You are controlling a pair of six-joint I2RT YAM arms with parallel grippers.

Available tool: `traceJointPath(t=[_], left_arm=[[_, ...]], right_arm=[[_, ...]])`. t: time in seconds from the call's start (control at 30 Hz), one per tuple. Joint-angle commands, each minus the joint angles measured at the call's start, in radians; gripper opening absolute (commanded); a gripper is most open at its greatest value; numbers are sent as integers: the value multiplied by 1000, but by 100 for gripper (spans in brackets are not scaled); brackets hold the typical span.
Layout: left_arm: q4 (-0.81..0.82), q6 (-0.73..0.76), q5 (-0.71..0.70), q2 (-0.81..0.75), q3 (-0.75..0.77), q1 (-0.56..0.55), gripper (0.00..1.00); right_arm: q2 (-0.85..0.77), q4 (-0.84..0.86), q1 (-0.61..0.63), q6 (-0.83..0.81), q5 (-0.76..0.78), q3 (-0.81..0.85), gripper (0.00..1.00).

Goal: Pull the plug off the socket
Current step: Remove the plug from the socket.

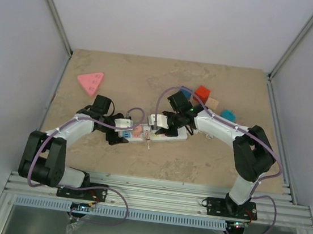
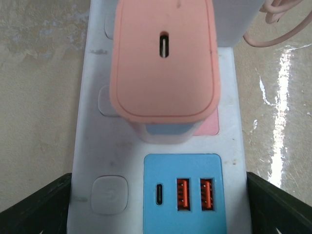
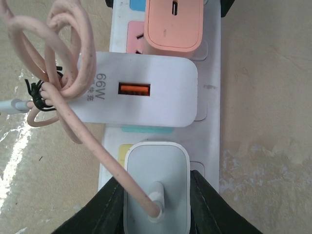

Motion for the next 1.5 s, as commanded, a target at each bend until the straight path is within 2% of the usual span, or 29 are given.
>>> traceJointPath(t=[0.0, 0.23, 0.47, 0.83, 1.47], left_arm=[[78, -10, 60, -27, 7, 5, 0], [82, -11, 58, -26, 5, 5, 0], [82, -12, 56, -21, 5, 5, 0], [84, -13, 57, -22, 5, 4, 0], [85, -11, 58, -23, 3, 6, 0]], right_arm=[[-45, 0, -22, -22, -112, -21, 1], [-44, -11, -37, -33, -134, -24, 1], [-42, 20, 0, -16, -41, -30, 1], [-23, 14, 18, 18, -10, -3, 1], [48, -144, 2, 6, -117, 100, 1]])
